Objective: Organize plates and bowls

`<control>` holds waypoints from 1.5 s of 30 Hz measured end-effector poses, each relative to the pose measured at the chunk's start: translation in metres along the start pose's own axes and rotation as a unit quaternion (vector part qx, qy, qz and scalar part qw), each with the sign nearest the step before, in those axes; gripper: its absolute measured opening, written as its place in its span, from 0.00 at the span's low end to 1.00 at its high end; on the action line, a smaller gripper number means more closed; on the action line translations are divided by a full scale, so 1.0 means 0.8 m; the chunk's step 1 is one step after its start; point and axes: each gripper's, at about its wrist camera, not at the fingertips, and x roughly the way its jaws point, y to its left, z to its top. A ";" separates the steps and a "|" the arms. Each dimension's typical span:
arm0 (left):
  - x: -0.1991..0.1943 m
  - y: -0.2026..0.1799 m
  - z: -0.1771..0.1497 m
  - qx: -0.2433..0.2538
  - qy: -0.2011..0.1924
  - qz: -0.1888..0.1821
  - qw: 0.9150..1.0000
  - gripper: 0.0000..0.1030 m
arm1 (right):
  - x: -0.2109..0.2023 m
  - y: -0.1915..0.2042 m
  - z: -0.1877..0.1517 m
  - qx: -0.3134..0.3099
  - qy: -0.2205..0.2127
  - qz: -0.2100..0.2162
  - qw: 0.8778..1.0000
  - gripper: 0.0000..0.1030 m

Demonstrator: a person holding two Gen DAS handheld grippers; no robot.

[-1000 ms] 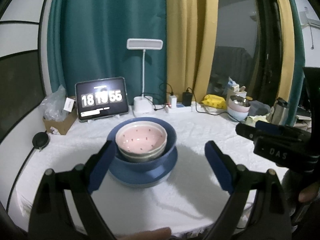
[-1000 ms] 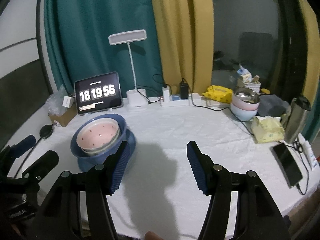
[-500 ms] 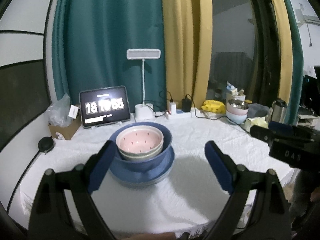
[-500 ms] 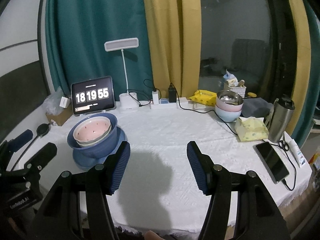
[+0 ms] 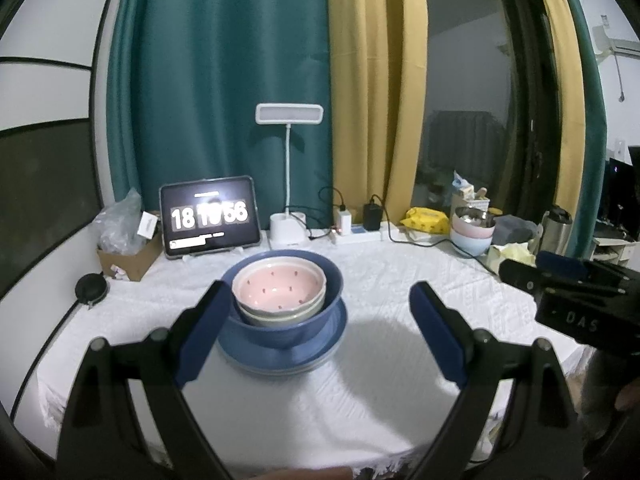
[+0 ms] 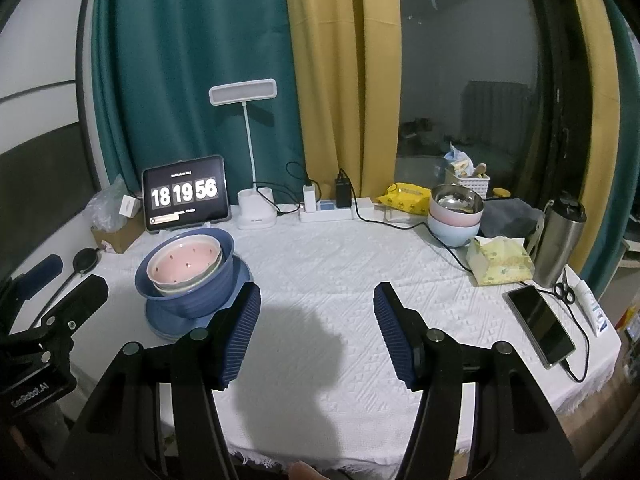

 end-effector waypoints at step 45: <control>-0.011 -0.004 0.009 -0.008 -0.021 0.011 1.000 0.89 | -0.001 0.006 0.009 -0.004 -0.005 -0.002 1.000 0.60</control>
